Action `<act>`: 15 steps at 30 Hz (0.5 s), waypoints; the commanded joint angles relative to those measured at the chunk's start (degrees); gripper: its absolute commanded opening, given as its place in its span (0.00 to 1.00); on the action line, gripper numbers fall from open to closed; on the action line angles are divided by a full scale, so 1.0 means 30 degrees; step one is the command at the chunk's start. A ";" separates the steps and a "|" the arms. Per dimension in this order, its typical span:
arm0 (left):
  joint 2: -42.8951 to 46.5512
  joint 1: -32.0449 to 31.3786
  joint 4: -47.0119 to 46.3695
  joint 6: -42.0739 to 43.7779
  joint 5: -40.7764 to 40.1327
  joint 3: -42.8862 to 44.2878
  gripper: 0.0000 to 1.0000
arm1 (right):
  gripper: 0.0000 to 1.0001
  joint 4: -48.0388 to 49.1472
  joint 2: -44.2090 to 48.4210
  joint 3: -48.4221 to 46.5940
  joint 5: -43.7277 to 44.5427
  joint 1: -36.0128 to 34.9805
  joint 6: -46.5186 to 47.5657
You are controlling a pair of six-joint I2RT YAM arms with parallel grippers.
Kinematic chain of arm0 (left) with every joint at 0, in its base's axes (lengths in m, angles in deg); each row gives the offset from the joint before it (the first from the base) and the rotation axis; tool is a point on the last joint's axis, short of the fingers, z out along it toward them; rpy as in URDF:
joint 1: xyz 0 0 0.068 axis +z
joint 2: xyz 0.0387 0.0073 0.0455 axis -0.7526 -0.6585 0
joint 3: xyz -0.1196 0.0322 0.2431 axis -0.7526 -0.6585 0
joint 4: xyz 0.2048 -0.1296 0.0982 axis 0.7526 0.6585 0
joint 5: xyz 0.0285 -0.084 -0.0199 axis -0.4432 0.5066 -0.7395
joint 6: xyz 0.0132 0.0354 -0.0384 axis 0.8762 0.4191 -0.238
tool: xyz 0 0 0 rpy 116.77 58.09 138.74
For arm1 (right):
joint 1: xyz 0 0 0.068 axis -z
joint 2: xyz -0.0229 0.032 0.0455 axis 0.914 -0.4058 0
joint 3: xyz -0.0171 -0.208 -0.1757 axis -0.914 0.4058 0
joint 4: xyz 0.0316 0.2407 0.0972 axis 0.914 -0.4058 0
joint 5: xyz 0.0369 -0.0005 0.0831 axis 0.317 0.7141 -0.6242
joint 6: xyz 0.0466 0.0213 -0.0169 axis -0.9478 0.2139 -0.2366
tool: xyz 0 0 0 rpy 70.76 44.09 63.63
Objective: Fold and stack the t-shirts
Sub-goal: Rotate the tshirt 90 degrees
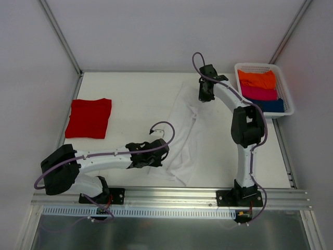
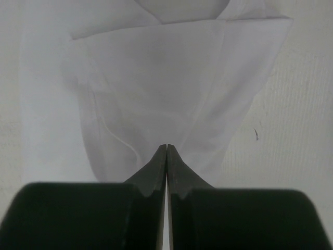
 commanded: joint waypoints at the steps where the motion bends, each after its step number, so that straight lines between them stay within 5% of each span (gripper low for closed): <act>1: -0.0336 0.0010 -0.1480 0.0581 0.1147 0.0200 0.00 | 0.01 -0.1697 -0.1137 -0.1232 0.0607 0.0036 0.0224; 15: -0.2532 -0.0341 -0.2739 -0.0297 0.3286 0.0552 0.00 | 0.00 -0.2929 -0.4215 -0.3516 -0.0650 -0.0022 0.0049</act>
